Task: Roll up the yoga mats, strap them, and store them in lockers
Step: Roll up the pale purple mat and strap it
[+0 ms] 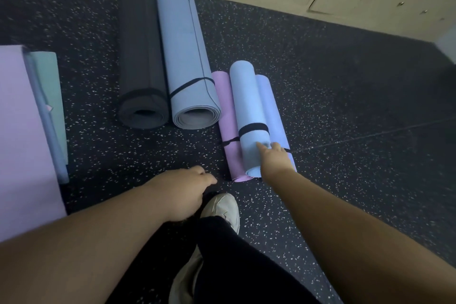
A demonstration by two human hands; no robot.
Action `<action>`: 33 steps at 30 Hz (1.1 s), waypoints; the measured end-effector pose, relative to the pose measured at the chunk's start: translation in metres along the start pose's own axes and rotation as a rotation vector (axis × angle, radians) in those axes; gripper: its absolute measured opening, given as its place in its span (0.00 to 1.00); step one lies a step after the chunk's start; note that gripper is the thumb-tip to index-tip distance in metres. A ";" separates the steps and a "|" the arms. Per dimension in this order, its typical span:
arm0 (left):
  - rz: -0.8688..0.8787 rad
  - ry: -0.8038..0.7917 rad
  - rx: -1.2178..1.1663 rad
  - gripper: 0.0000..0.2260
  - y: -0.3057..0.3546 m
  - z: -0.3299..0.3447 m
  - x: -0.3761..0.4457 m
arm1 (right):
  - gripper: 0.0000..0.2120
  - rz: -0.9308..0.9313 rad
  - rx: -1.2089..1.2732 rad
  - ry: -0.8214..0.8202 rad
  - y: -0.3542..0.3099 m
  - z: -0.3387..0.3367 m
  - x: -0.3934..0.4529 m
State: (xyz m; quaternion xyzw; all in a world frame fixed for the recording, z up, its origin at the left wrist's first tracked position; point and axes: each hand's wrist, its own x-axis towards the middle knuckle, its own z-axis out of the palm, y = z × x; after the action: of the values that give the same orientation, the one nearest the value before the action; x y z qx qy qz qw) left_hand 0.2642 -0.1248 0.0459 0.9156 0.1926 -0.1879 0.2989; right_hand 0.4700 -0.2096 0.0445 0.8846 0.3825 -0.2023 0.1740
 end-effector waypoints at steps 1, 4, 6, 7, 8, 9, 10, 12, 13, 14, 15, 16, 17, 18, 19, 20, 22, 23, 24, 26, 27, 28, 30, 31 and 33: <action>-0.009 0.006 -0.003 0.22 -0.002 -0.002 -0.001 | 0.36 -0.008 -0.012 -0.018 -0.002 0.002 0.000; -0.032 0.015 0.021 0.22 -0.010 -0.007 -0.004 | 0.35 -0.091 0.026 -0.043 -0.019 0.002 -0.002; -0.046 0.011 0.051 0.22 -0.019 -0.013 -0.007 | 0.31 -0.220 0.014 -0.033 -0.039 0.001 -0.006; -0.060 0.010 0.058 0.22 -0.025 -0.017 -0.009 | 0.29 -0.286 0.014 -0.030 -0.051 0.001 -0.009; -0.077 0.014 0.063 0.23 -0.032 -0.021 -0.012 | 0.29 -0.346 0.015 -0.032 -0.063 0.002 -0.012; -0.097 0.022 0.068 0.23 -0.040 -0.025 -0.015 | 0.29 -0.400 0.012 -0.037 -0.076 0.002 -0.016; -0.119 0.032 0.075 0.23 -0.049 -0.028 -0.020 | 0.29 -0.454 0.007 -0.036 -0.088 0.003 -0.019; -0.164 0.071 0.085 0.23 -0.070 -0.032 -0.032 | 0.29 -0.536 -0.007 -0.061 -0.112 0.001 -0.027; -0.186 0.092 0.087 0.23 -0.083 -0.032 -0.038 | 0.29 -0.570 -0.023 -0.077 -0.123 0.001 -0.031; -0.211 0.105 0.090 0.23 -0.098 -0.029 -0.048 | 0.29 -0.604 -0.039 -0.087 -0.135 0.001 -0.034; -0.228 0.112 0.099 0.24 -0.109 -0.026 -0.053 | 0.29 -0.626 -0.059 -0.092 -0.140 -0.001 -0.037; -0.264 0.108 0.107 0.24 -0.127 -0.021 -0.064 | 0.29 -0.657 -0.074 -0.100 -0.152 0.000 -0.039; -0.309 0.104 0.109 0.25 -0.144 -0.014 -0.076 | 0.29 -0.680 -0.088 -0.110 -0.164 0.001 -0.040; -0.362 0.101 0.100 0.25 -0.161 -0.007 -0.088 | 0.29 -0.701 -0.099 -0.123 -0.176 0.002 -0.042; -0.420 0.102 0.089 0.26 -0.176 0.001 -0.100 | 0.29 -0.719 -0.109 -0.144 -0.188 0.002 -0.044; -0.479 0.105 0.073 0.26 -0.191 0.009 -0.112 | 0.29 -0.737 -0.115 -0.162 -0.200 0.004 -0.046; -0.577 0.102 0.045 0.28 -0.214 0.023 -0.131 | 0.29 -0.769 -0.133 -0.187 -0.222 0.006 -0.050; -0.611 0.097 0.034 0.29 -0.224 0.028 -0.138 | 0.29 -0.785 -0.145 -0.194 -0.232 0.008 -0.052; -0.637 0.097 0.025 0.31 -0.233 0.031 -0.143 | 0.29 -0.800 -0.154 -0.197 -0.242 0.010 -0.053; -0.649 0.107 0.029 0.34 -0.247 0.034 -0.151 | 0.29 -0.826 -0.168 -0.194 -0.263 0.015 -0.055; -0.634 0.112 0.050 0.34 -0.253 0.035 -0.153 | 0.29 -0.840 -0.171 -0.190 -0.273 0.018 -0.056; -0.609 0.114 0.076 0.35 -0.257 0.036 -0.154 | 0.29 -0.855 -0.172 -0.188 -0.283 0.021 -0.056; -0.550 0.112 0.136 0.37 -0.265 0.041 -0.157 | 0.28 -0.885 -0.183 -0.191 -0.301 0.028 -0.056; -0.524 0.104 0.165 0.37 -0.269 0.044 -0.158 | 0.27 -0.898 -0.195 -0.195 -0.310 0.032 -0.056; -0.487 0.068 0.211 0.38 -0.276 0.053 -0.161 | 0.27 -0.914 -0.221 -0.214 -0.326 0.041 -0.057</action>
State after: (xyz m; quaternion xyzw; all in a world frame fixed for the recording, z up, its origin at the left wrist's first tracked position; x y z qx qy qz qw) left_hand -0.0135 0.0096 -0.0512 0.8741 0.3964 -0.2426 0.1410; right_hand 0.1819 -0.0524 -0.0130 0.5762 0.7313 -0.3063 0.1986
